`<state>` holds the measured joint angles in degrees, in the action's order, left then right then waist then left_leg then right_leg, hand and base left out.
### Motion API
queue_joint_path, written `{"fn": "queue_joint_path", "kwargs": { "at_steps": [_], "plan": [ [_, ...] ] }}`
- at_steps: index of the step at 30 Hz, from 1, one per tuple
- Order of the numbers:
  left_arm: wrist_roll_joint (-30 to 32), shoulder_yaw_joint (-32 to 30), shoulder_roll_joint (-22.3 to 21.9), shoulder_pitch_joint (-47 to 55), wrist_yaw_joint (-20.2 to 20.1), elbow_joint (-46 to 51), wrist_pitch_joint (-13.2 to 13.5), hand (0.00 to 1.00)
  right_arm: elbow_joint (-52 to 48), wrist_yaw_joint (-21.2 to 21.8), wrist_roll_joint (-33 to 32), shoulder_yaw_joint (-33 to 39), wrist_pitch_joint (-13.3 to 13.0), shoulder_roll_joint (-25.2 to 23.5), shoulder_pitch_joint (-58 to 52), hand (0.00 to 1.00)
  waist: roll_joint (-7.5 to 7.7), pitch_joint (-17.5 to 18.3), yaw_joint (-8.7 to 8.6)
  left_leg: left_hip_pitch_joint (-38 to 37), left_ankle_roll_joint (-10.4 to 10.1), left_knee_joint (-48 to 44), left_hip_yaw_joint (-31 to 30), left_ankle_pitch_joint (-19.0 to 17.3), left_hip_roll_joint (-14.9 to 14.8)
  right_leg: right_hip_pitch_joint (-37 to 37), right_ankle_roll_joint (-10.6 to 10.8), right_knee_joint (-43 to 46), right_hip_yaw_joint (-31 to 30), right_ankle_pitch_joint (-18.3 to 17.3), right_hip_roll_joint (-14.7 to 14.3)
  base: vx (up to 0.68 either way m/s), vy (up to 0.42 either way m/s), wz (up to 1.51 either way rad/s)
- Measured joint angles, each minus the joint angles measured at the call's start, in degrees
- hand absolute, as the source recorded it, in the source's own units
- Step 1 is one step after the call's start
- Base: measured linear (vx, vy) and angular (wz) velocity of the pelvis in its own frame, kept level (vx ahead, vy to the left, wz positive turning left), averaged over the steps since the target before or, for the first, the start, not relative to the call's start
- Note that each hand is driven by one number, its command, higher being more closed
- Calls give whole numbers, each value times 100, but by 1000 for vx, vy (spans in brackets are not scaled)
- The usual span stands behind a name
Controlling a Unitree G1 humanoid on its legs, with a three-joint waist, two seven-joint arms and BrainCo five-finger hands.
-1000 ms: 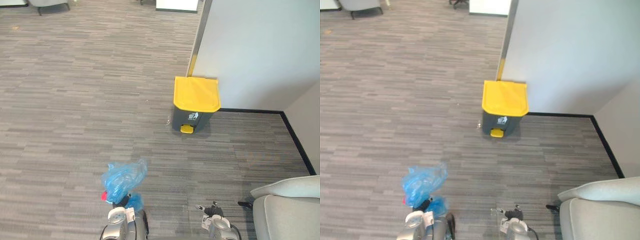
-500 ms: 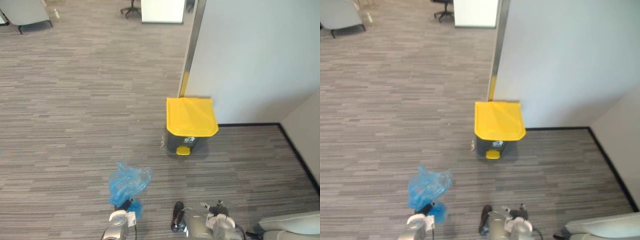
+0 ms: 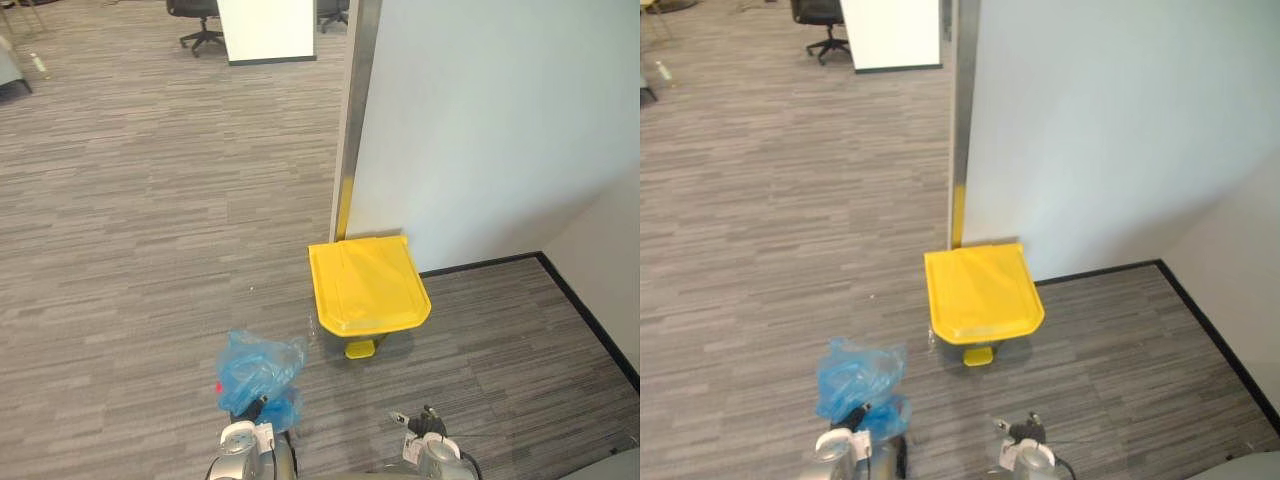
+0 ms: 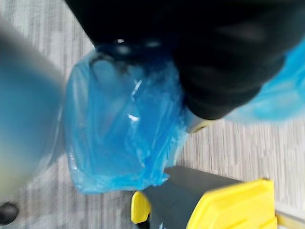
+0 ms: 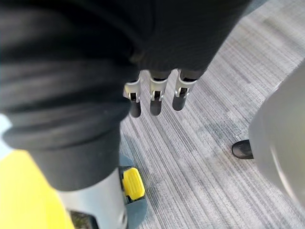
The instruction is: Gather rubbish on tea table into small bin, then transfer packed bag to large trash can.
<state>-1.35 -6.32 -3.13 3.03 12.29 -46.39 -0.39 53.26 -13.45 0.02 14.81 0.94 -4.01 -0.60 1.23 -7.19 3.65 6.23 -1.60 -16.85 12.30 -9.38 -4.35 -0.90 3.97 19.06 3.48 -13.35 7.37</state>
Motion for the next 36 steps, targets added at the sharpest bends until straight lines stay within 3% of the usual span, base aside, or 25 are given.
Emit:
{"fn": "queue_joint_path", "kwargs": {
  "at_steps": [2,3,4,6,9,10,11,15,18,24,30,36],
  "plan": [
    [0,1,17,38,1,-97,-5,100,-5,5,1,-59,0,5,23,0,-23,2,17,-315,42,299,257,-25,29,352,190,721,-84,156,80,151,197,-66],
    [0,6,35,71,2,-113,-7,100,-9,1,4,-52,-3,-2,30,0,-49,-19,-4,-539,74,470,306,-41,43,706,169,1461,34,349,176,185,167,-40],
    [0,5,67,81,2,-166,-8,100,-51,-1,11,-45,-14,16,-43,0,-83,-36,-36,-750,96,604,363,-54,50,935,147,1978,271,309,307,157,127,-16],
    [4,5,114,88,1,-207,-6,100,-45,-2,12,-47,-15,37,-56,0,-59,-24,-47,-1009,96,774,365,-55,38,1005,101,2059,601,83,366,189,35,1],
    [6,8,155,20,-3,-387,0,100,7,-1,18,-29,-23,38,-46,0,-53,-15,-117,-1171,62,881,258,-60,-48,1174,19,1266,836,5,214,202,-88,22],
    [7,31,180,14,-5,-432,0,100,45,2,18,-36,-30,36,-36,0,-16,6,-130,-1170,-14,863,192,-83,-34,1154,-44,620,701,268,61,133,-117,30],
    [9,66,234,19,-7,-432,10,100,124,2,17,-38,-46,35,-54,0,134,57,-130,-1162,-90,861,90,-107,89,1103,-200,118,553,761,49,236,-183,26],
    [10,48,4,0,-9,-583,10,100,302,-8,12,176,-60,214,0,0,-250,160,-122,-1283,-216,959,-200,-156,-192,735,-282,-325,702,692,-264,185,-149,5],
    [14,50,8,-14,-15,-603,10,100,395,-6,3,198,-60,216,28,0,-273,173,-126,-1437,-256,1118,-257,-130,-319,466,-356,-665,737,767,-454,104,-99,-7],
    [19,81,12,-2,-18,-601,7,100,400,-7,-3,318,-61,227,-49,0,-152,193,-146,-1285,-292,957,-368,-108,-244,211,-236,-1165,845,1014,-410,2,23,15],
    [23,129,159,29,-15,-599,4,100,382,-8,-11,447,-57,179,-45,0,-137,192,-130,-1241,-291,1052,-308,-106,-130,296,-169,-1253,758,1155,-319,-48,55,-2],
    [44,104,255,81,-6,-601,5,100,383,-17,-14,501,-58,182,-45,0,-132,175,-100,-1390,-288,1231,71,-107,-133,335,-170,-1488,392,1408,-425,-50,17,-35]
  ]
}}
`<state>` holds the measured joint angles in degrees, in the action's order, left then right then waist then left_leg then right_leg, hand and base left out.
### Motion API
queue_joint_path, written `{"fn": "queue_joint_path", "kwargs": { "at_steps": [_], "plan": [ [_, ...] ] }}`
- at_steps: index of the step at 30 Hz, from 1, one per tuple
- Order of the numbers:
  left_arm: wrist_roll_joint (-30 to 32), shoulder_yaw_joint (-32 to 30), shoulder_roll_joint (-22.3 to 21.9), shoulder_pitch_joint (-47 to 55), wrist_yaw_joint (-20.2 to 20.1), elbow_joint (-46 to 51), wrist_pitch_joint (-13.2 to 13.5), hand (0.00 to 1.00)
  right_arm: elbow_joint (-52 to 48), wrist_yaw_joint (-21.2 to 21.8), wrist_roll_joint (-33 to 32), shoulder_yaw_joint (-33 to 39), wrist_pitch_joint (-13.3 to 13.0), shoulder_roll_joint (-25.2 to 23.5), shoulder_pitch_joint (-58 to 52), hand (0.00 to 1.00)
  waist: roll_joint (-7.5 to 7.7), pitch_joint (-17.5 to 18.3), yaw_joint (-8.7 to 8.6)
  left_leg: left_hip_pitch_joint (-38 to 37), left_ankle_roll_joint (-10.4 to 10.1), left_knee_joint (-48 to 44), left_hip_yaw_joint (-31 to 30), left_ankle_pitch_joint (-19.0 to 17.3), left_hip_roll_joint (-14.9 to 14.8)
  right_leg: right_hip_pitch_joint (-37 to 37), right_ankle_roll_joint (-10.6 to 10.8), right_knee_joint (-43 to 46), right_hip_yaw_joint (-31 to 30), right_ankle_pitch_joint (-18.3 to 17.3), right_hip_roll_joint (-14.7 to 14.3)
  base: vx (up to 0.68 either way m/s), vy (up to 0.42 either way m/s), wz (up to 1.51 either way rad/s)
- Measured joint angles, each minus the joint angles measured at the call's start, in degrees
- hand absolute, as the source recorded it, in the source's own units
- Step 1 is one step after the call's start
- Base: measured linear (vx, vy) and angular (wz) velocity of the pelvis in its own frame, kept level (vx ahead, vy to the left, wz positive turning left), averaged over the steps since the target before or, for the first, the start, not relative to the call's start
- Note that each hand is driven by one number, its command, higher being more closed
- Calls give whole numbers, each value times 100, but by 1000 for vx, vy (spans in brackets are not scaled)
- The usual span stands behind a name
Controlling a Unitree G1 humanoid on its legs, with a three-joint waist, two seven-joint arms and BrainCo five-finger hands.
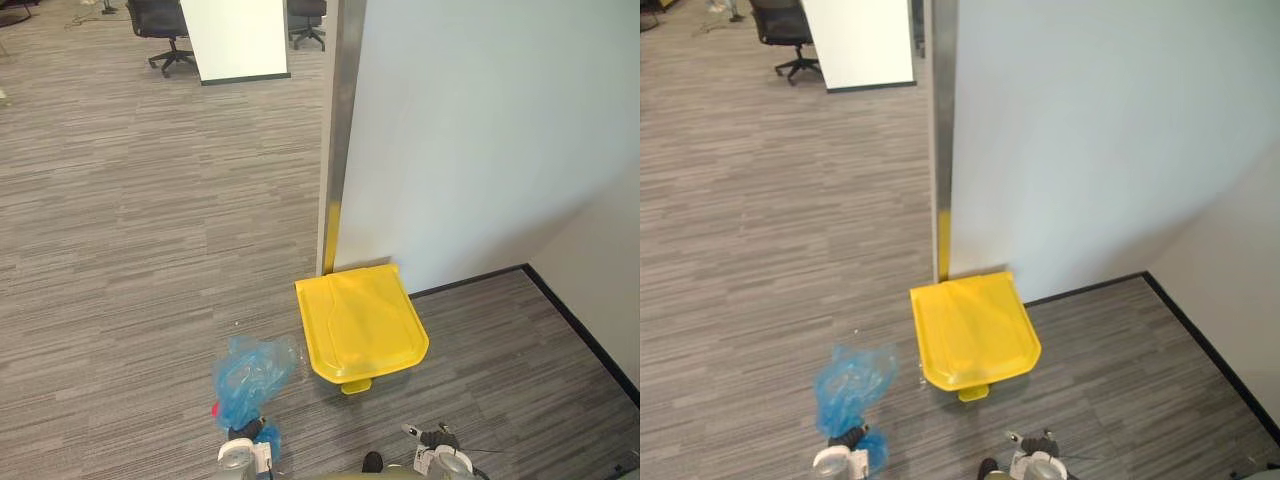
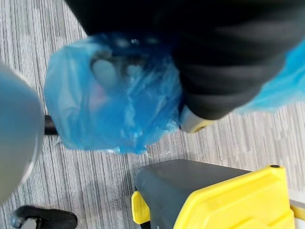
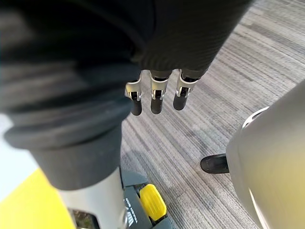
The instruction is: Gather rubbish on tea table into small bin, then transfer packed bag to large trash can.
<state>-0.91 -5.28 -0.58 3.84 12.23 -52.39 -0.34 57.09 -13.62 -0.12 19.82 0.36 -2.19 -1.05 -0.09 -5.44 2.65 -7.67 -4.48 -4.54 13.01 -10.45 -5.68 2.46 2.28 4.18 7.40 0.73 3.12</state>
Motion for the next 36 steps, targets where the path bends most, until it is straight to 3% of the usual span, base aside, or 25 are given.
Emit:
{"fn": "queue_joint_path", "kwargs": {
  "at_steps": [5,8,9,11,13,16,17,18,20,22,24,30,36],
  "plan": [
    [82,-64,-4,-38,5,3,4,100,-13,-64,-10,16,-2,-3,29,0,87,-98,41,-39,38,-77,274,-81,28,239,37,287,-256,-29,36,-36,18,-32],
    [81,-173,-21,-98,8,9,7,100,-20,-113,-106,21,-6,3,-9,0,181,-215,23,-56,122,-487,173,-420,81,419,173,1216,-270,-509,233,-27,34,10],
    [83,-199,-57,-107,7,11,11,100,-16,-119,-118,31,-7,25,-36,0,193,-212,15,-92,266,-549,51,-552,145,570,293,1740,-259,-629,361,-11,64,32],
    [83,-273,-132,-180,18,0,9,100,-15,-124,-265,93,-15,141,-33,0,124,-363,-65,-299,361,-607,-126,-640,160,1065,356,2785,-162,-781,430,13,60,42],
    [85,-278,-99,-195,70,-3,8,100,-13,-129,-330,145,-15,116,-19,0,162,-385,-56,-356,387,-770,-300,-791,83,1304,266,2582,-118,-812,318,128,-10,47],
    [89,-293,-95,-306,132,-17,0,100,-19,-188,-500,449,-48,27,25,0,260,-550,-47,-321,223,-1382,-741,-1309,-25,1448,182,1595,-85,-391,174,242,-150,73],
    [92,-308,-101,-324,130,-18,5,100,-7,-226,-500,553,-39,16,-12,0,297,-554,-41,-328,177,-1586,-879,-1476,14,1188,229,1488,-30,-334,244,345,-197,74],
    [97,-361,-119,-407,132,-22,8,100,4,-261,-503,762,-36,-23,18,0,231,-641,2,-346,83,-1867,-1058,-1575,-44,1163,163,1777,57,-121,248,303,-153,46],
    [110,-383,-197,-436,122,-17,31,100,-24,-285,-574,1060,-64,-24,87,0,135,-775,5,-366,29,-2086,-1194,-1544,-29,1252,-61,2540,178,-502,416,221,-120,48],
    [165,-397,-267,-447,121,-10,59,100,-33,-291,-674,1115,-52,11,82,0,82,-775,2,-450,13,-2084,-1203,-1531,-30,1253,-54,2879,209,-831,502,210,-85,39],
    [197,-390,-266,-486,110,-7,66,100,-131,-281,-669,1080,-40,-4,77,0,30,-737,28,-451,11,-2129,-1203,-1530,-92,1237,-70,2940,240,-945,474,204,-50,8],
    [214,-385,-263,-531,99,-3,40,100,-175,-278,-597,639,19,6,45,0,50,-657,50,-425,8,-2168,-1158,-1528,-268,992,-13,2399,337,-757,285,90,15,0],
    [213,-230,-253,-414,105,5,38,100,-197,-281,-425,339,15,9,25,0,140,-478,56,-304,6,-2178,-1027,-1527,-116,1156,109,2307,129,-613,357,-1,61,-14]
  ]
}}
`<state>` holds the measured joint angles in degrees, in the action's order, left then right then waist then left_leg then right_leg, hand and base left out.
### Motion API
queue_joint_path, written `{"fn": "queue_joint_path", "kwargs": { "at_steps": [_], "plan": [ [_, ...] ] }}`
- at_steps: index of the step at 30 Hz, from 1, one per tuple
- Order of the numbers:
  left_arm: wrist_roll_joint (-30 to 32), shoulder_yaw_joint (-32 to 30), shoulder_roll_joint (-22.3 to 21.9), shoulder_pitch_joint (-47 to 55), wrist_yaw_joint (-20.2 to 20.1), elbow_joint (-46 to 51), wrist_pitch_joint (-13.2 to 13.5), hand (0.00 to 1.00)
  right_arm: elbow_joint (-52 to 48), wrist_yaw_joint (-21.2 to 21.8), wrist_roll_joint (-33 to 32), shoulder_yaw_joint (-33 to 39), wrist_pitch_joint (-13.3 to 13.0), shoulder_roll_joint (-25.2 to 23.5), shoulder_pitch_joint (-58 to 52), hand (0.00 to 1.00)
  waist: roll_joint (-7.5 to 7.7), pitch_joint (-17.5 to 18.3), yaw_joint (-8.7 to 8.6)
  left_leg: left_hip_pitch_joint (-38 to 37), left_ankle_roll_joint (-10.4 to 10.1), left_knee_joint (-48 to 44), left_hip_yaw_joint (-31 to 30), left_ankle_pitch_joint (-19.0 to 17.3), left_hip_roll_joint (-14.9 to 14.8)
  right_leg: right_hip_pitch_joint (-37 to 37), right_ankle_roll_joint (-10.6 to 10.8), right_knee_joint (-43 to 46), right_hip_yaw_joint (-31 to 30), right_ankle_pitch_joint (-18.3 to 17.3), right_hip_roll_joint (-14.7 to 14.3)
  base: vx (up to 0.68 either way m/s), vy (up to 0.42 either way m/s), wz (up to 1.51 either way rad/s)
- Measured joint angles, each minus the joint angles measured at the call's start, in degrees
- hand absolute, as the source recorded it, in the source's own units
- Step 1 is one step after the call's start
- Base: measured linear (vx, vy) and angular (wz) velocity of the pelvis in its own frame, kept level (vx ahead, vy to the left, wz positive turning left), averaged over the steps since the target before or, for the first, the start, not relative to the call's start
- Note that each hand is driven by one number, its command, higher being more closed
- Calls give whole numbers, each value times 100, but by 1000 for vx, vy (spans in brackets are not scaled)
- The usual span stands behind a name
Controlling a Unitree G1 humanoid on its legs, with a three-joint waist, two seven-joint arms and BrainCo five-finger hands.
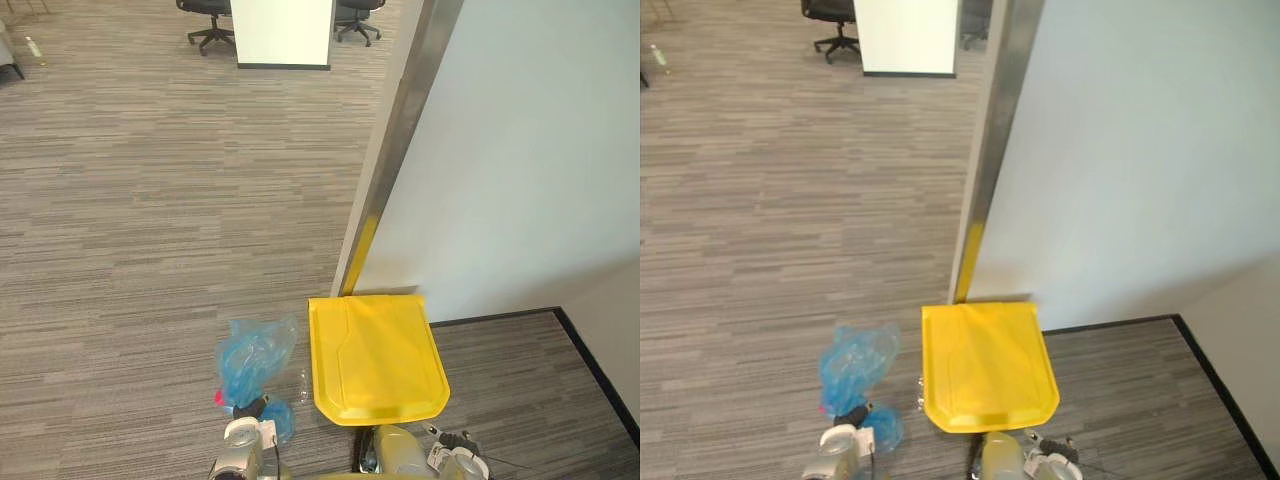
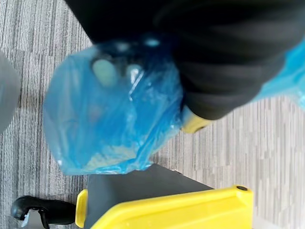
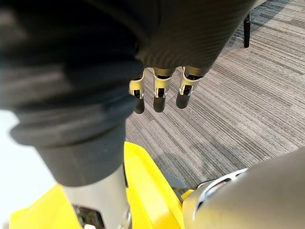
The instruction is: Gather rubbish on tea table into small bin, then transfer packed bag to large trash can.
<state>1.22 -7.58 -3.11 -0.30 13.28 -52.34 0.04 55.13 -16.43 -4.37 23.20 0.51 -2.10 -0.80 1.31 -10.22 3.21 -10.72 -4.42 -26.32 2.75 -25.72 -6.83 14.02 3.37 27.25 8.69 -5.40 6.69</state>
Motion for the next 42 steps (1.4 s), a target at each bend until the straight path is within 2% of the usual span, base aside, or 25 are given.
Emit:
{"fn": "queue_joint_path", "kwargs": {
  "at_steps": [8,10,11,12,13,14,15,16,17,18,19,20,21,23,24,26,31,37,38,39,42],
  "plan": [
    [-18,271,0,143,3,171,1,100,-21,38,217,-206,0,59,-147,0,-93,274,-16,-156,9,245,5,15,262,-22,62,40,-69,236,255,-45,67,4],
    [-23,305,1,134,1,170,3,100,-38,48,220,-200,-4,62,-156,0,-101,283,-43,-195,66,344,-8,60,346,-10,19,65,-29,486,317,-126,80,13],
    [-27,296,2,125,3,170,1,100,-50,49,221,-194,-10,67,-170,0,-93,279,-42,-209,66,385,-6,140,369,12,-31,42,-20,719,321,-166,99,-8],
    [-31,252,-9,151,3,168,2,100,-48,47,222,-198,-9,67,-171,0,-103,316,-1,-236,149,614,24,426,360,10,-15,-201,-72,1145,283,-159,81,-13],
    [-35,222,-13,188,6,178,14,100,-65,43,221,-202,-12,78,-157,0,-155,375,12,-238,204,845,122,577,354,103,-13,-65,-172,1130,253,-125,41,8],
    [-35,185,26,182,16,224,14,100,-81,41,219,-208,-19,45,-155,0,-94,413,-85,-263,225,1083,238,590,344,267,-71,876,-289,632,226,-62,-6,28],
    [-35,186,39,166,16,229,15,100,-72,41,219,-208,-18,29,-160,0,-61,421,-113,-274,225,1177,266,589,351,273,-134,1112,-278,468,222,-91,-40,39],
    [-38,183,64,172,16,230,-4,100,-29,42,218,-213,-7,-21,-156,0,61,478,-98,-227,225,1327,364,589,448,258,-355,1266,-169,139,232,-72,-36,8],
    [-41,173,45,184,18,224,-27,100,-29,47,221,-219,-9,-10,-163,0,57,488,-74,-222,223,1336,423,591,448,229,-343,1121,-131,157,228,-108,-3,-51],
    [-55,46,-37,267,16,218,-80,100,-38,51,217,-272,-6,19,-87,0,-233,625,53,-142,252,1526,702,709,240,-55,-272,249,-123,149,-44,-62,37,-74],
    [-56,-5,-48,296,23,266,-75,100,-40,46,217,-265,-2,-16,-42,0,-235,706,47,-98,227,1578,805,740,203,-102,-307,355,-58,-8,-87,-40,23,-79],
    [-58,22,9,311,30,315,-77,100,-23,54,217,-299,1,-94,-27,0,-204,700,2,-72,168,1623,859,802,277,-230,-208,358,-2,-283,-82,7,-43,-66],
    [-58,81,94,302,33,318,-72,100,102,69,217,-325,5,-144,-2,0,-136,743,29,2,158,1617,960,810,311,-414,-131,-310,-82,-394,-122,-1,-85,-83],
    [-90,256,215,225,30,153,-74,100,269,73,219,-313,29,-76,176,0,-274,701,4,93,157,1664,1007,943,279,-631,-130,-1095,-176,-111,-318,-52,-72,-59],
    [-132,386,245,202,21,61,-73,100,312,71,222,-295,50,-17,160,0,-245,687,-51,154,199,1734,908,1205,363,-726,-130,-1423,-267,73,-336,-71,-67,-21],
    [-138,524,272,203,14,30,-70,100,461,69,221,-198,67,132,134,0,-219,685,-52,163,206,1824,705,1483,446,-845,-156,-1788,-331,295,-319,-36,-97,-13],
    [-133,643,395,147,-3,-185,-56,100,685,67,223,-134,102,292,135,0,-217,619,-65,186,188,1832,487,1601,411,-1126,-244,-2395,-302,682,-417,-48,-52,1],
    [-141,503,342,155,1,-189,-48,100,695,66,233,-109,105,275,314,0,-263,404,-62,393,130,1828,466,1574,420,-880,-264,-2558,-473,894,-452,-121,-13,-11],
    [-142,416,281,154,4,-186,-48,100,665,66,276,-85,104,294,359,0,-372,381,-63,406,76,1973,462,1309,293,-774,-265,-2664,-622,1008,-615,-167,-7,-51],
    [-144,386,288,157,7,-188,-53,100,669,70,404,-78,109,237,412,0,-355,338,-35,439,60,2009,597,1141,245,-764,-267,-2808,-777,1135,-706,-164,-13,-64],
    [-149,371,338,177,9,-212,-55,100,632,74,442,-89,106,185,372,0,-230,302,-39,461,51,2037,898,1146,271,-792,-281,-3234,-1104,1488,-774,-56,-21,-57]
  ]
}}
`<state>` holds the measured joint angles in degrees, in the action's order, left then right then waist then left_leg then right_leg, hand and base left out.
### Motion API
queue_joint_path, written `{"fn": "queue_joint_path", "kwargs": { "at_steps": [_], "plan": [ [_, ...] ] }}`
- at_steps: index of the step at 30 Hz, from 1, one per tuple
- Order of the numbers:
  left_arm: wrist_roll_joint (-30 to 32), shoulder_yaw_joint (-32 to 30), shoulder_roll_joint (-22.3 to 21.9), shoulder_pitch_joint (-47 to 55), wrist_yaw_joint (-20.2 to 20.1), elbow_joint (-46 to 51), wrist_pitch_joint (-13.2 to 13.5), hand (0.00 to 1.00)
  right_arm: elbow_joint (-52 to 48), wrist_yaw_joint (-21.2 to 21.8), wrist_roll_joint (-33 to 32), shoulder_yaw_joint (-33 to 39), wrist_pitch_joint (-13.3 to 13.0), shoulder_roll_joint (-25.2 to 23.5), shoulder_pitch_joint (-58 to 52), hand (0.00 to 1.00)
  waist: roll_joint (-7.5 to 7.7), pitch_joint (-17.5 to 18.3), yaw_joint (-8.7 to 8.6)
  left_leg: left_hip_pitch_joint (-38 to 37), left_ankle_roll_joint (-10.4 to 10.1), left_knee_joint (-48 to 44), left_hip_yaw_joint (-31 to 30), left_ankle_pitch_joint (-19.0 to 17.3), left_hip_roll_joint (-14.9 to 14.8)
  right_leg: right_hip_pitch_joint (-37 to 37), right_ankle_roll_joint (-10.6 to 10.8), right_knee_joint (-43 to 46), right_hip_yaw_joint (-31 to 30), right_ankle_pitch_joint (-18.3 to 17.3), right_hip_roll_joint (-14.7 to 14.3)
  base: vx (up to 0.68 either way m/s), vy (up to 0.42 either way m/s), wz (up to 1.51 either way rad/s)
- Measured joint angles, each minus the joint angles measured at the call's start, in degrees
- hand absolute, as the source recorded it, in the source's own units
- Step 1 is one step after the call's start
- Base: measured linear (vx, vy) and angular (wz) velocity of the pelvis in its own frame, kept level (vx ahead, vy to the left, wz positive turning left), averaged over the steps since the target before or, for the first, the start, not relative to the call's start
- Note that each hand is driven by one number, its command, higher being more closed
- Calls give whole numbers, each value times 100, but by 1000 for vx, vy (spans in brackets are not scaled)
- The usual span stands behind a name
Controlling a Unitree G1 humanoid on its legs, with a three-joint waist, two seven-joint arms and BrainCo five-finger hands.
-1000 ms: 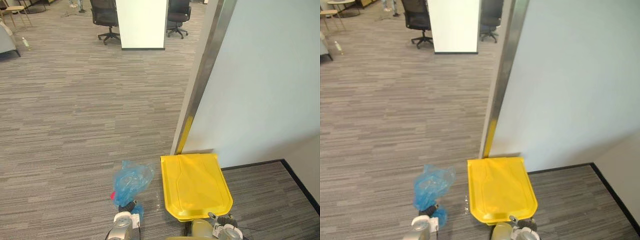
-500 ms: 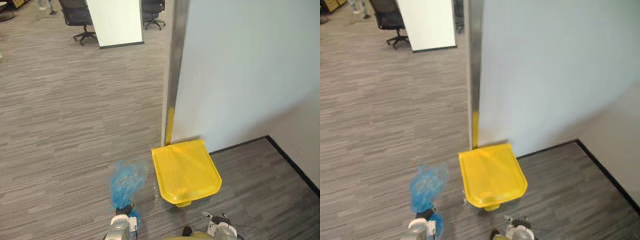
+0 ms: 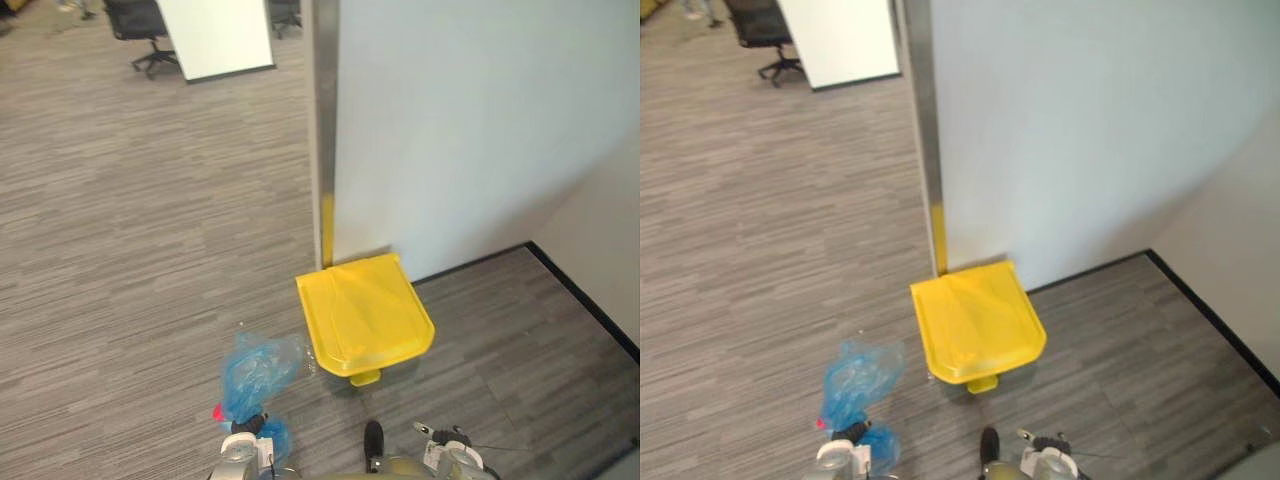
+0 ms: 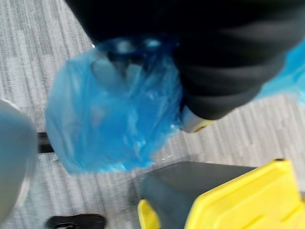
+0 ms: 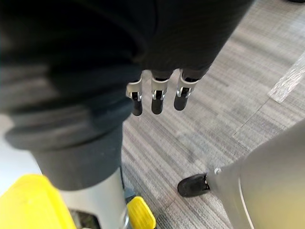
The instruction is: Gather rubbish on tea table into small bin, then transfer packed bag to large trash can.
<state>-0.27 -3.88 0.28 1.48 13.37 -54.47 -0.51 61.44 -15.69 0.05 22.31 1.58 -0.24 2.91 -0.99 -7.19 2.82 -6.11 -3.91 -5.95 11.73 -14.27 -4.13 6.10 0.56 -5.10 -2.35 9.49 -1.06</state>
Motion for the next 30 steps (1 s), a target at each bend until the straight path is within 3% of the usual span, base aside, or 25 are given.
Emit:
{"fn": "queue_joint_path", "kwargs": {
  "at_steps": [2,3,5,6,7,8,11,14,19,24,27,30],
  "plan": [
    [-1,-2,-65,-11,2,-22,1,100,-114,-7,5,-84,3,39,-132,0,-7,-12,-4,-2,-13,-10,207,11,-16,148,-39,121,-147,36,-33,-9,-9,-65],
    [3,2,-55,-25,11,-20,6,100,-199,-9,5,-150,4,56,-145,0,-23,-49,1,2,-23,-31,356,31,-46,421,-18,564,-217,-109,-100,21,-6,-49],
    [5,78,-34,-103,8,-20,6,100,-229,-7,10,-246,-4,74,-130,0,3,-145,-122,-11,-34,-61,377,59,-46,791,36,1375,-164,-458,-101,29,-37,-10],
    [4,117,-36,-143,3,-11,12,100,-265,-15,11,-242,-4,63,-135,0,49,-157,-148,-18,-37,-119,386,62,-58,944,-28,1792,20,-827,-11,47,-48,30],
    [4,123,-54,-170,4,64,18,100,-328,-17,14,-245,-3,64,-150,0,73,-148,-145,-65,-41,-126,341,62,-38,1058,-155,2222,570,-1153,270,57,-25,31],
    [5,123,-52,-174,4,118,22,100,-360,-18,14,-271,-6,59,-190,0,97,-147,-146,-120,-50,-122,335,55,-16,1071,-146,2367,718,-1149,367,77,-19,29],
    [3,74,-58,-145,6,232,37,100,-452,-7,57,-515,-36,72,-261,0,77,-102,-96,-199,-101,-155,210,19,-69,1072,-148,2682,656,-1323,304,68,-48,11],
    [-1,-14,-63,-167,12,306,36,100,-431,-12,49,-554,-38,59,-234,0,71,-98,-20,-163,-159,-213,185,-14,-192,1037,-176,2601,693,-1333,195,35,-60,5],
    [-108,57,-129,-243,17,301,29,100,-366,-29,-5,-234,-7,76,-294,0,75,-93,-82,-26,-247,-236,-196,90,-220,969,-251,2601,1093,-1440,315,9,-50,43],
    [-124,161,-72,-164,15,133,13,100,-132,-17,-8,121,1,151,-246,0,14,-63,-85,-124,-169,47,-375,514,-32,796,-178,2421,1237,-1494,492,-23,-37,21],
    [-104,160,-69,-92,3,24,11,100,-3,-15,-4,174,-2,192,-246,0,-14,-10,-97,-209,-151,122,-458,517,-25,665,-95,2264,1151,-1437,435,-33,14,8],
    [-103,128,-63,-11,2,-21,9,100,74,-15,-1,131,-2,243,-224,0,-39,7,-72,-202,-10,152,-590,180,-1,655,-35,2069,837,-1214,277,-58,58,-17]
  ]
}}
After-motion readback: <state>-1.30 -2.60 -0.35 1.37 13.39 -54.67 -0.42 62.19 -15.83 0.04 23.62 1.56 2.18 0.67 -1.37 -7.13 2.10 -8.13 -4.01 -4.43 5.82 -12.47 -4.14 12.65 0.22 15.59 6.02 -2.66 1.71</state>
